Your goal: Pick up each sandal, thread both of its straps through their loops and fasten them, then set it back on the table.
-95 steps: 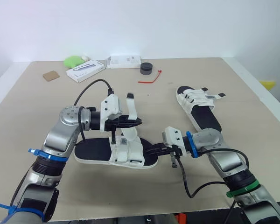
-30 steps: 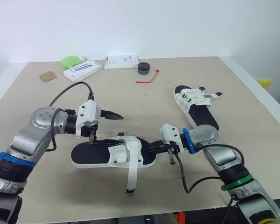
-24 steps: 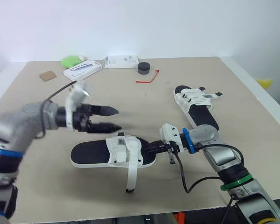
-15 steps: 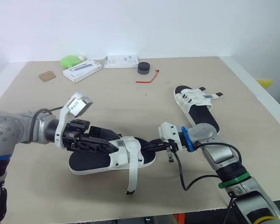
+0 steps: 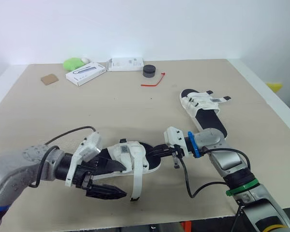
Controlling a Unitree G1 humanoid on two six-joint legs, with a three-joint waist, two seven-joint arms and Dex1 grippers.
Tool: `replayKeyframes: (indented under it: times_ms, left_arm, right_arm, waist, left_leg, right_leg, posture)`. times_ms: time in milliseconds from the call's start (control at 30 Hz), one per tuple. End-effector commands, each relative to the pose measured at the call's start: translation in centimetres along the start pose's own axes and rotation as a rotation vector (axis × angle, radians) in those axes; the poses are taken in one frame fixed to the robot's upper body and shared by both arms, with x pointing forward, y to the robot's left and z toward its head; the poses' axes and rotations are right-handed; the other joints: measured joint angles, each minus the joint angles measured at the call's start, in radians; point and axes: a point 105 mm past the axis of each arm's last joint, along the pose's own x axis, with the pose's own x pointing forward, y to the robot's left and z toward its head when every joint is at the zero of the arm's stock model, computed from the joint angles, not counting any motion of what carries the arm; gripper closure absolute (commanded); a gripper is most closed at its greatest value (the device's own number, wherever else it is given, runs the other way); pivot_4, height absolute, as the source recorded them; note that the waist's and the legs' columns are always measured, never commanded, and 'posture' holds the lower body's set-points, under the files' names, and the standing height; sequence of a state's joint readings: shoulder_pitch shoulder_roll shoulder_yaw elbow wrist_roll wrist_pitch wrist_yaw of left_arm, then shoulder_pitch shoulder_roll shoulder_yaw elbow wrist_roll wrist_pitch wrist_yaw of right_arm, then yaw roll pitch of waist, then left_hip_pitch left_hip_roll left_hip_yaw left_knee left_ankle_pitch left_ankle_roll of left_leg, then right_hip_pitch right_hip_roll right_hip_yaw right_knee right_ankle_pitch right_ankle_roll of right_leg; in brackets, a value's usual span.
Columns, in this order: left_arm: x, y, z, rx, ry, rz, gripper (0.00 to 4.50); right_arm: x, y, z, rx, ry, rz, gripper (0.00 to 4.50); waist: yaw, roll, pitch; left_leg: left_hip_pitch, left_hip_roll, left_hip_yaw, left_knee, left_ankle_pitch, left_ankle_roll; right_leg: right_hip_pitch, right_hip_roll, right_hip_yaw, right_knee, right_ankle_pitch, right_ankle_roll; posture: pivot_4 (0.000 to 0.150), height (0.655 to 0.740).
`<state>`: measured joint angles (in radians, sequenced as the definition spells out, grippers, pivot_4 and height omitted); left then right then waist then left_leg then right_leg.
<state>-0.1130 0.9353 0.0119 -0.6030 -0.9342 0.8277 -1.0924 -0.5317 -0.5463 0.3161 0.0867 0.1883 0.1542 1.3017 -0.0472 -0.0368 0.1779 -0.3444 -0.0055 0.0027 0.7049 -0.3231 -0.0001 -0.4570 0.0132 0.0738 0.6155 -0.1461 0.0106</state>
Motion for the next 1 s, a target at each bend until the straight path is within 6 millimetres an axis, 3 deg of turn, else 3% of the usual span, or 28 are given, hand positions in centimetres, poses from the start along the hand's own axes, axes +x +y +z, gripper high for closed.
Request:
replayKeyframes:
  times_ms: [33, 500, 800, 1000]
  left_arm:
    - [0.3, -0.9, -0.2, 0.089, -0.018, -0.024, 0.18]
    - [0.0, -4.6, -3.2, -0.011, 0.115, -0.273, 0.18]
    - [1.3, -0.7, -3.0, -0.061, -0.019, -0.017, 0.18]
    - [1.9, -0.4, -3.4, -0.133, -0.034, -0.014, 0.18]
  right_arm:
    - [0.2, 0.3, 0.4, -0.024, -0.003, 0.01, 4.5]
    - [0.2, 0.8, 0.3, -0.017, 0.001, 0.027, 4.5]
    - [0.2, 0.8, 0.4, -0.016, -0.002, 0.027, 4.5]
    - [0.2, 0.7, 0.4, -0.015, -0.001, 0.025, 4.5]
  waist:
    - [0.0, 0.0, 0.0]
    - [0.0, 0.0, 0.0]
    - [0.0, 0.0, 0.0]
    - [-0.001, 0.0, 0.0]
  left_leg:
    - [0.0, 0.0, 0.0, 0.0, 0.0, 0.0]
    - [0.001, 0.001, 0.0, -0.001, -0.001, 0.002]
    - [0.001, 0.001, 0.0, -0.001, -0.001, 0.002]
    - [0.001, 0.001, 0.0, -0.001, -0.001, 0.002]
  right_leg:
    - [0.0, 0.0, 0.0, 0.0, 0.0, 0.0]
    - [0.0, 0.0, 0.0, 0.0, -0.001, 0.001]
    - [0.001, 0.0, -0.001, 0.0, 0.001, 0.003]
    - [0.001, 0.0, -0.001, 0.0, 0.001, 0.004]
  posture:
    - [0.15, 0.74]
    - [0.15, 0.74]
    - [0.15, 0.74]
    - [0.15, 0.74]
